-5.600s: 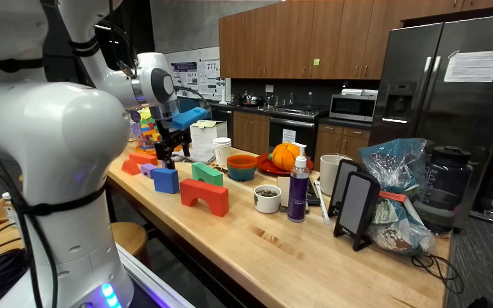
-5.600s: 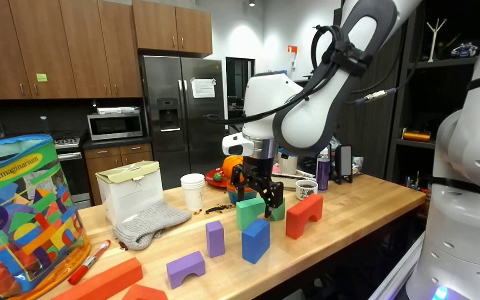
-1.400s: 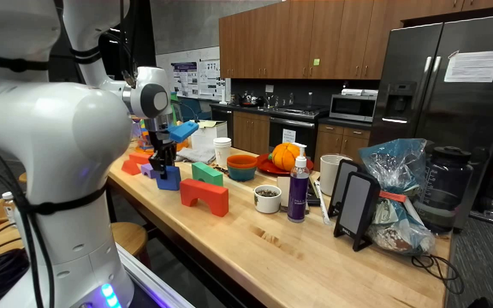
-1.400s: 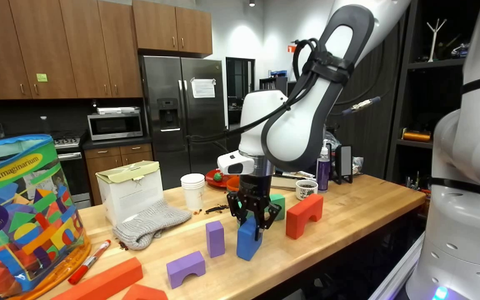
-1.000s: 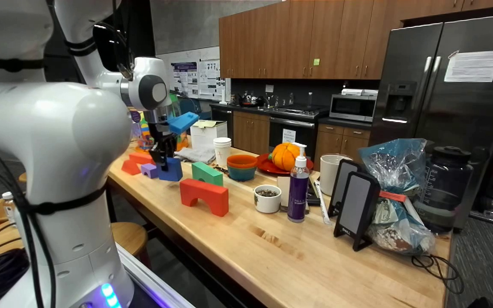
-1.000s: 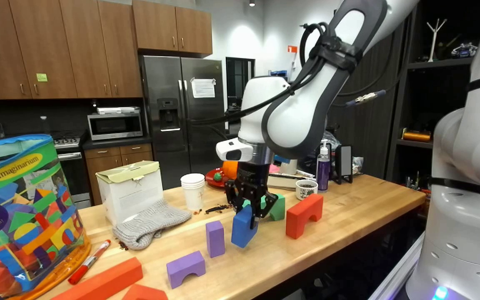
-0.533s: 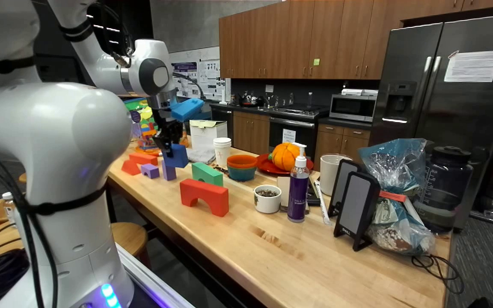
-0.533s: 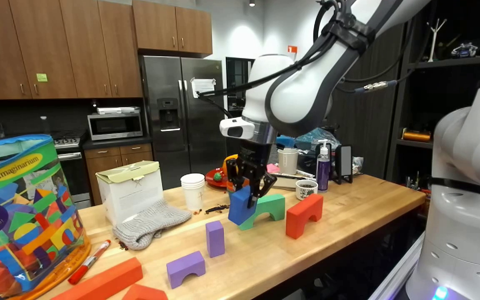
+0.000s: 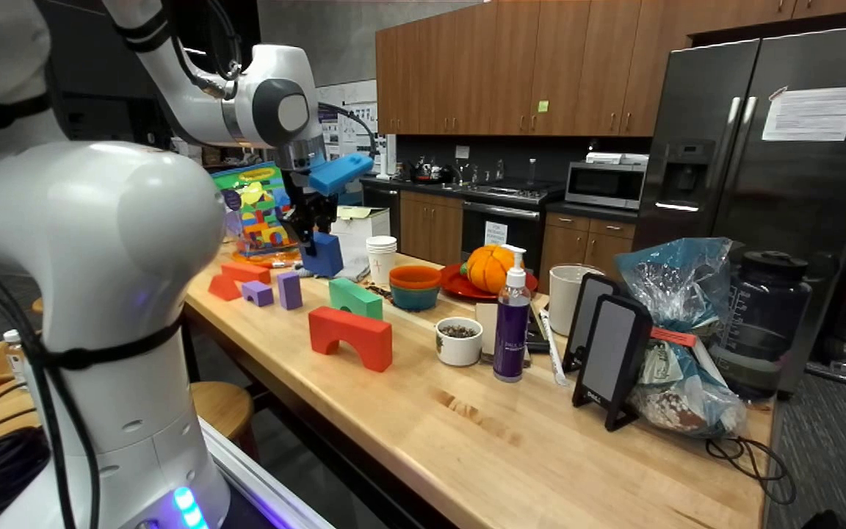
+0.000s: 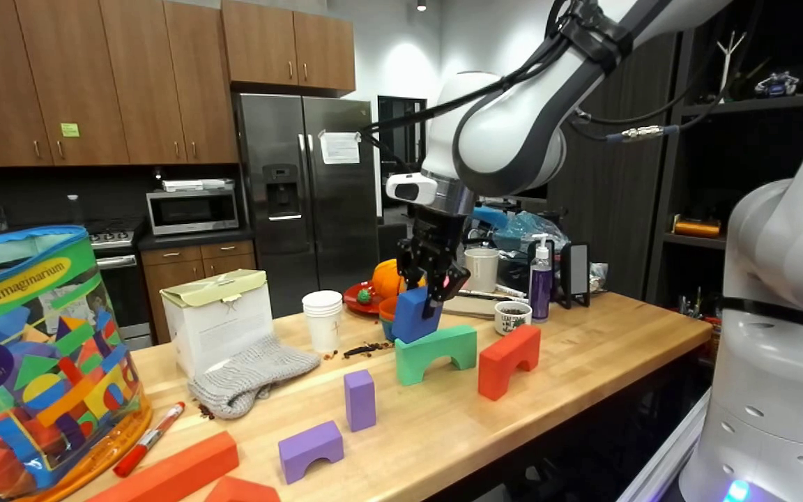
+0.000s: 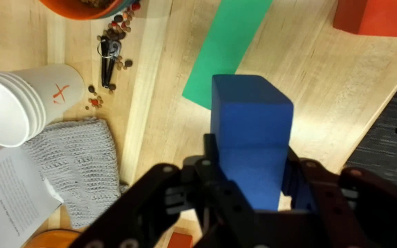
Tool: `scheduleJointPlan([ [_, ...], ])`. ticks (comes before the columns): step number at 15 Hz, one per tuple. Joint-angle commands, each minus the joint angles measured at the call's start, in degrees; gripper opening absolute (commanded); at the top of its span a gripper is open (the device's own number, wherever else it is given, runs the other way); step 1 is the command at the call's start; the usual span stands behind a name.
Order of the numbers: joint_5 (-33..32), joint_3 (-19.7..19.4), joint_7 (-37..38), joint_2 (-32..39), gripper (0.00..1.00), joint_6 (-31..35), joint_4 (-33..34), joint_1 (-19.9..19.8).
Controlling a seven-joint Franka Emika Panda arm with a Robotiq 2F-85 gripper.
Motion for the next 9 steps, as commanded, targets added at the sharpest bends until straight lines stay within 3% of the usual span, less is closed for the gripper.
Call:
scheduleJointPlan([
  [1, -1.11, -1.26, 2.47, -2.87, 0.16, -2.53, -0.51, -1.29],
  [9, -1.62, -2.85, 6.05, -3.42, 0.16, -4.58, -0.1, -3.74],
])
